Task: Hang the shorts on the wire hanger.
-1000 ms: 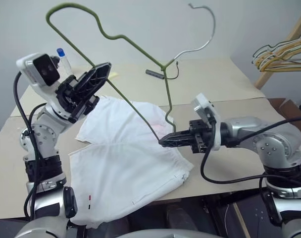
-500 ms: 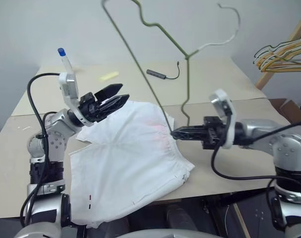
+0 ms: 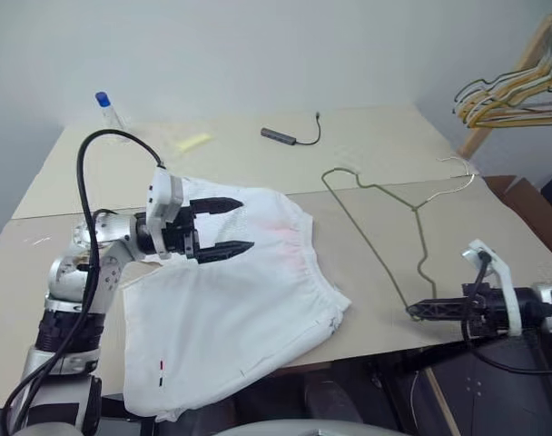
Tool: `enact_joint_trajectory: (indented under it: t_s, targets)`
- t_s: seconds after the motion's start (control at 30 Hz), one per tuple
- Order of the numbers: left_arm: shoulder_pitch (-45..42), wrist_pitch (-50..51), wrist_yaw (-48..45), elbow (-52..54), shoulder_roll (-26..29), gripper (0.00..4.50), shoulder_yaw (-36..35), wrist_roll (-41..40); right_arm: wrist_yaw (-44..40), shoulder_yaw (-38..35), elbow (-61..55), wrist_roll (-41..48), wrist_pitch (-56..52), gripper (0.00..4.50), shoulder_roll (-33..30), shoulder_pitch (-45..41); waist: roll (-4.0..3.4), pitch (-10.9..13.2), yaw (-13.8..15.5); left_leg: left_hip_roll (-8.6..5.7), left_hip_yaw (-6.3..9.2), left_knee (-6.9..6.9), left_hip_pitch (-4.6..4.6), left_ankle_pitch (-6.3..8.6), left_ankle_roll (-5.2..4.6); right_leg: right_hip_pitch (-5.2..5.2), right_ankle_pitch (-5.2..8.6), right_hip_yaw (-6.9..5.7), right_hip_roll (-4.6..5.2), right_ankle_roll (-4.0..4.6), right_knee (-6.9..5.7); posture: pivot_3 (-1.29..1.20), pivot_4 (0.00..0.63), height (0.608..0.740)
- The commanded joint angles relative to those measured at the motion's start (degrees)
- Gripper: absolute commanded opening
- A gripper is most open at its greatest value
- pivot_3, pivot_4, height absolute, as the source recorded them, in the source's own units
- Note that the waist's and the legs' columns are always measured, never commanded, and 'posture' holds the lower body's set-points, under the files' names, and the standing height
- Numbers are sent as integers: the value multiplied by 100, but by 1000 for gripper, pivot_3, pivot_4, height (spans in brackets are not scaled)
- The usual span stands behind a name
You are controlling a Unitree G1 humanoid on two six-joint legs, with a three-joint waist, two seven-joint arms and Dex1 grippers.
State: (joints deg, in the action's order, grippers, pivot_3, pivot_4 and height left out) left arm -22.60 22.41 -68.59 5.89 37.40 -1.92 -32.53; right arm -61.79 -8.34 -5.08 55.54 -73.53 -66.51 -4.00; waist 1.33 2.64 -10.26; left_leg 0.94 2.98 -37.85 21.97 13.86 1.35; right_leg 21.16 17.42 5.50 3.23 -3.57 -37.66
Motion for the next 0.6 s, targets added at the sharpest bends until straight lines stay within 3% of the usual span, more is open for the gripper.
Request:
enact_joint_trajectory:
  t_s: [0.03, 0.27, 0.6]
  targets:
    - [88, -174, 110, 233, 51, 4462, -121, 72, -960, 663, 565, -294, 25, 0, -369, -313, -3, 0, -9, -2, -2, 0, -1, 0, 0, 0, 1, 2, 2, -2, 1, -177, 0, 740]
    - [254, -181, 125, 342, 173, 4462, -192, 103, -1985, 2060, 1840, -892, -179, 0, -27, -1423, -4, 1, 14, -4, 4, 0, -1, 0, 0, -2, -3, -2, 4, -1, 2, -144, 0, 740]
    - [400, -186, 168, 453, 308, 4462, -230, 135, -2631, 2896, 2705, -1789, 266, 0, 385, -1985, -6, 2, 147, -9, 6, -1, -2, 0, 0, -2, -11, -4, 10, 14, -2, -115, 0, 740]
